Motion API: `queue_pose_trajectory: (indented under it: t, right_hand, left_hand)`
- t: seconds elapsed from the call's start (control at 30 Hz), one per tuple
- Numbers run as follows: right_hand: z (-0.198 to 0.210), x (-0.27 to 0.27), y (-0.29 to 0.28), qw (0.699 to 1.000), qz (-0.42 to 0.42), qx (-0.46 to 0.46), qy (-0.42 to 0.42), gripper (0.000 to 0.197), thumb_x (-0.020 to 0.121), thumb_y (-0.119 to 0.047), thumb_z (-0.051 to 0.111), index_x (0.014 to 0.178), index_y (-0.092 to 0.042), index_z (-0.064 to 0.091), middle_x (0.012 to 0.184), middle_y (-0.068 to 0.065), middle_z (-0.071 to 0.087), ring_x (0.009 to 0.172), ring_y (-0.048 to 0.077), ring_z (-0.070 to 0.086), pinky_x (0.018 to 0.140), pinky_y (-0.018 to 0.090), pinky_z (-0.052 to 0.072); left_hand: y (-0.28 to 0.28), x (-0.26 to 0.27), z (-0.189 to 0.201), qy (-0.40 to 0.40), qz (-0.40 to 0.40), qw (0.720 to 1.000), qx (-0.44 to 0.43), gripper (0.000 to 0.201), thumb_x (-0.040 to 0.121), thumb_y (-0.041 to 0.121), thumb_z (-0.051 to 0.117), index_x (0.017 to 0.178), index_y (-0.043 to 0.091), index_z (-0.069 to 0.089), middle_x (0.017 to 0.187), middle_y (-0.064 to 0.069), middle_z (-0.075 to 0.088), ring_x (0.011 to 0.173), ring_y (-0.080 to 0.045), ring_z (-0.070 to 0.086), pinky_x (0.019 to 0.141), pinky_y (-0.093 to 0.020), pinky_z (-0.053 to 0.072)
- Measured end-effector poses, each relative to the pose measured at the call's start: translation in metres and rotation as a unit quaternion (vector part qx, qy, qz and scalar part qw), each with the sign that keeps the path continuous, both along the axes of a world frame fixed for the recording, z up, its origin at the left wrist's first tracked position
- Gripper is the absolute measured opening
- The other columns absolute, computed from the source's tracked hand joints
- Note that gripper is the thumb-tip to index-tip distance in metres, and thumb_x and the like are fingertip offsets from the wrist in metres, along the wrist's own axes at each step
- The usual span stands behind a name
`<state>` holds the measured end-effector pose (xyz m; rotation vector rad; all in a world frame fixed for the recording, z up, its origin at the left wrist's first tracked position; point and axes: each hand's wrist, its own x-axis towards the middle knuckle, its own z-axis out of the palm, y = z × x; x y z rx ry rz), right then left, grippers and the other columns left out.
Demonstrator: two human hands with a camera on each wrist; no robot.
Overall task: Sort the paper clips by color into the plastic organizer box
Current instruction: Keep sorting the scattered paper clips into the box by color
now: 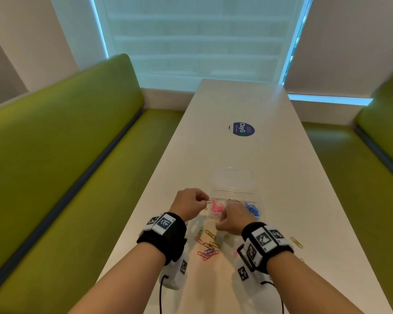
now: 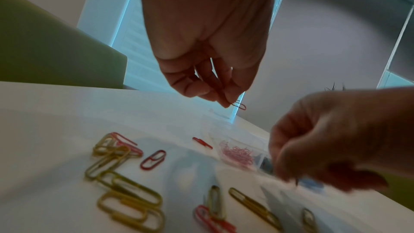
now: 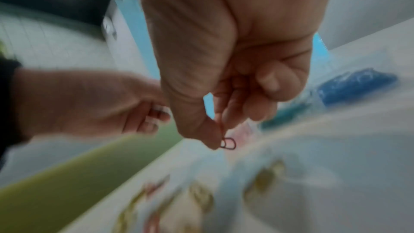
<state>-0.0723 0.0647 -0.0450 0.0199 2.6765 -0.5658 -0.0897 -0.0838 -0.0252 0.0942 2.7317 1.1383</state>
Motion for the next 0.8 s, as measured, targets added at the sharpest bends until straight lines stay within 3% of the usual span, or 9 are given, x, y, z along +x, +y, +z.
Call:
queue_pose_trajectory:
  t: [0.07, 0.13, 0.33, 0.53, 0.8]
  right_hand:
    - [0.015, -0.008, 0.013, 0.998, -0.042, -0.02, 0.041, 0.026, 0.078, -0.032, 0.071, 0.06, -0.021, 0.056, 0.076, -0.004, 0.062, 0.073, 0.012, 0.058, 0.068, 0.026, 0.052]
    - [0.027, -0.019, 0.028, 0.995, -0.076, -0.022, 0.068, 0.021, 0.078, -0.034, 0.071, 0.065, -0.021, 0.061, 0.081, -0.004, 0.064, 0.077, 0.011, 0.058, 0.067, 0.024, 0.048]
    - [0.03, -0.04, 0.049, 0.992, -0.103, 0.005, 0.07, 0.011, 0.08, -0.02, 0.069, 0.087, -0.012, 0.074, 0.096, 0.005, 0.072, 0.09, 0.019, 0.064, 0.078, 0.03, 0.055]
    - [0.02, -0.043, 0.047, 0.991, -0.084, -0.018, 0.099, 0.02, 0.087, -0.012, 0.058, 0.1, -0.015, 0.074, 0.109, 0.003, 0.07, 0.103, 0.019, 0.062, 0.093, 0.031, 0.051]
    - [0.031, -0.026, 0.07, 0.982, -0.097, -0.037, 0.154, 0.022, 0.089, -0.015, 0.055, 0.1, -0.018, 0.074, 0.109, 0.0, 0.07, 0.103, 0.018, 0.063, 0.095, 0.032, 0.049]
  left_hand:
    - [-0.002, -0.002, 0.0, 0.007, 0.004, 1.0, -0.001, 0.023, 0.089, 0.011, 0.056, 0.107, 0.013, 0.071, 0.108, -0.003, 0.07, 0.088, -0.007, 0.058, 0.073, -0.006, 0.036]
    - [-0.003, -0.002, -0.001, 0.003, 0.003, 1.0, 0.0, 0.024, 0.09, 0.011, 0.055, 0.108, 0.012, 0.07, 0.109, -0.003, 0.069, 0.084, -0.004, 0.054, 0.076, -0.008, 0.037]
    - [0.004, -0.005, -0.005, -0.006, -0.006, 1.0, -0.009, 0.024, 0.09, 0.012, 0.055, 0.108, 0.013, 0.07, 0.111, -0.003, 0.069, 0.093, -0.009, 0.059, 0.079, -0.012, 0.04]
    - [0.018, -0.013, -0.005, -0.002, -0.014, 1.0, -0.021, 0.025, 0.09, 0.011, 0.053, 0.107, 0.014, 0.071, 0.112, -0.002, 0.069, 0.102, -0.015, 0.063, 0.085, -0.017, 0.043]
    - [0.056, -0.027, -0.004, 0.024, -0.047, 0.996, -0.07, 0.027, 0.091, 0.012, 0.051, 0.109, 0.016, 0.071, 0.116, -0.002, 0.068, 0.109, -0.019, 0.061, 0.095, -0.031, 0.05]
